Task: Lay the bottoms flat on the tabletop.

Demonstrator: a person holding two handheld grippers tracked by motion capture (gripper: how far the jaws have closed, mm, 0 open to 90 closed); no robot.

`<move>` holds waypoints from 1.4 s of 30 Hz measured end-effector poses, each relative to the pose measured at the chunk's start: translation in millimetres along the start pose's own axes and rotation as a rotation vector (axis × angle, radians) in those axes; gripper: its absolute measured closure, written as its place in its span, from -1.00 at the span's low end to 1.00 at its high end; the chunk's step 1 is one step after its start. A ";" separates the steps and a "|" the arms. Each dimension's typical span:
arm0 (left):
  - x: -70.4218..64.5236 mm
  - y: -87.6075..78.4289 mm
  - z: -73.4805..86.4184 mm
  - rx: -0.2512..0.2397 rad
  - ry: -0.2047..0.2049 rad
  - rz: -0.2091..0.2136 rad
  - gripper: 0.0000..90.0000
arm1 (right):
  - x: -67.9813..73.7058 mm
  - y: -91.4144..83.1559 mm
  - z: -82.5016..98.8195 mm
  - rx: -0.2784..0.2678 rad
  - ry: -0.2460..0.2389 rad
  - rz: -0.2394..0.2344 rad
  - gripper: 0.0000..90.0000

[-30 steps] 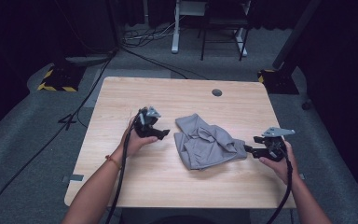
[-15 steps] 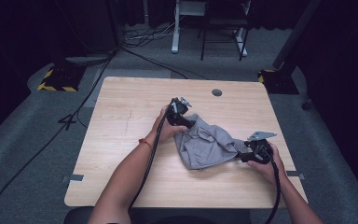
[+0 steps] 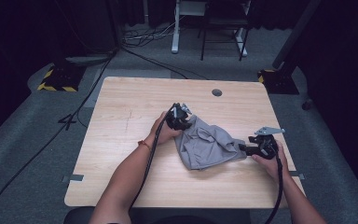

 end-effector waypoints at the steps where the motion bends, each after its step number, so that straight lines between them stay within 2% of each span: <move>1: 0.2 -3.2 2.6 0.002 0.015 0.002 0.91 | 1.2 6.3 2.0 0.026 -0.008 0.001 -0.12; 3: 0.1 -7.4 4.3 0.001 0.017 0.001 0.92 | 1.5 11.4 1.7 0.037 -0.011 0.001 -0.05; 4: 0.1 -11.1 4.5 -0.014 0.015 -0.008 0.92 | 1.7 12.4 0.2 0.040 -0.016 -0.001 0.04; 5: 0.1 -11.1 4.5 -0.014 0.015 -0.008 0.92 | 1.7 12.4 0.2 0.040 -0.016 -0.001 0.04; 7: -2.0 -21.1 4.5 -0.061 0.010 -0.005 0.93 | 4.0 13.2 -2.8 0.044 -0.044 -0.025 0.43; 8: -3.5 -27.5 4.6 -0.084 0.007 0.000 0.93 | 5.6 13.5 -5.6 0.046 -0.069 -0.021 0.71; 9: -6.3 -35.7 5.0 -0.109 0.011 0.007 0.93 | 5.6 13.5 -5.6 0.046 -0.069 -0.021 0.71; 11: -14.3 -55.0 4.5 -0.157 0.036 0.008 0.93 | 7.1 8.7 -15.1 0.010 -0.111 0.002 0.86; 12: -14.3 -55.0 4.5 -0.157 0.036 0.008 0.93 | 7.1 8.7 -15.1 0.010 -0.111 0.002 0.86; 13: -17.7 -62.4 3.7 -0.175 0.049 0.011 0.93 | 7.5 6.1 -19.2 -0.007 -0.119 0.012 0.86; 14: -26.0 -78.2 2.7 -0.208 0.082 0.015 0.93 | 7.7 1.6 -26.6 -0.027 -0.125 0.026 0.87; 15: -26.0 -78.2 2.7 -0.208 0.082 0.015 0.92 | 7.7 1.6 -26.6 -0.027 -0.125 0.026 0.87; 17: -35.3 -90.2 2.9 -0.235 0.119 0.041 0.93 | 5.8 -6.3 -43.0 -0.082 -0.108 0.044 0.87; 18: -40.0 -96.2 4.5 -0.238 0.138 0.043 0.93 | 5.8 -6.3 -43.0 -0.082 -0.108 0.044 0.87; 21: -56.7 -109.8 12.7 -0.240 0.205 0.047 0.93 | 6.8 -17.2 -62.7 -0.153 -0.099 0.051 0.87; 22: -61.7 -113.4 16.5 -0.238 0.228 0.048 0.93 | 11.5 -23.4 -73.2 -0.186 -0.105 0.040 0.87; 23: -67.1 -116.6 20.1 -0.244 0.241 0.055 0.93 | 11.5 -23.4 -73.2 -0.186 -0.105 0.040 0.87; 24: -76.4 -120.9 27.9 -0.252 0.264 0.072 0.93 | 16.9 -27.4 -80.7 -0.210 -0.123 0.038 0.87; 26: -79.5 -121.7 32.2 -0.247 0.271 0.064 0.92 | 19.1 -28.3 -83.4 -0.218 -0.128 0.038 0.87; 28: -90.2 -120.1 45.5 -0.226 0.300 0.067 0.90 | 25.7 -28.1 -88.5 -0.226 -0.138 0.033 0.87; 29: -90.2 -120.1 45.5 -0.226 0.300 0.067 0.90 | 25.7 -28.1 -88.5 -0.226 -0.138 0.033 0.87; 31: -97.0 -115.6 55.5 -0.197 0.304 0.086 0.90 | 29.5 -25.7 -89.7 -0.226 -0.150 0.033 0.87; 32: -100.5 -108.9 65.9 -0.162 0.303 0.085 0.88 | 33.1 -22.5 -89.0 -0.217 -0.159 0.025 0.87; 33: -100.5 -108.9 65.9 -0.162 0.303 0.085 0.88 | 33.1 -22.5 -89.0 -0.217 -0.159 0.025 0.87; 35: -101.5 -101.3 77.0 -0.115 0.301 0.086 0.86 | 36.0 -19.4 -88.0 -0.214 -0.167 0.022 0.87; 36: -98.4 -96.0 86.7 -0.084 0.282 0.070 0.77 | 38.6 -17.5 -86.7 -0.209 -0.178 0.022 0.87; 37: -98.4 -96.0 86.7 -0.084 0.282 0.070 0.71 | 38.6 -17.5 -86.7 -0.209 -0.178 0.022 0.87; 38: -96.7 -95.4 88.7 -0.082 0.271 0.064 0.71 | 40.3 -16.7 -85.9 -0.207 -0.183 0.019 0.87; 40: -89.9 -96.3 91.9 -0.079 0.222 0.043 0.48 | 42.5 -16.4 -85.6 -0.209 -0.194 0.016 0.87; 41: -81.8 -99.0 93.9 -0.084 0.168 0.033 0.30 | 44.5 -16.4 -86.3 -0.215 -0.200 0.011 0.87; 42: -81.8 -99.0 93.9 -0.084 0.168 0.033 0.17 | 44.5 -16.4 -86.3 -0.215 -0.200 0.011 0.87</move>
Point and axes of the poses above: each handheld gripper's, and its own axes: y roughly forward along the jaws, z roughly out of its underside, x roughly to its left, the point moved 10 cm from there along y, roughly forward along the jaws, and after that the axes turned 6 degrees about z, right-handed, at the moved point
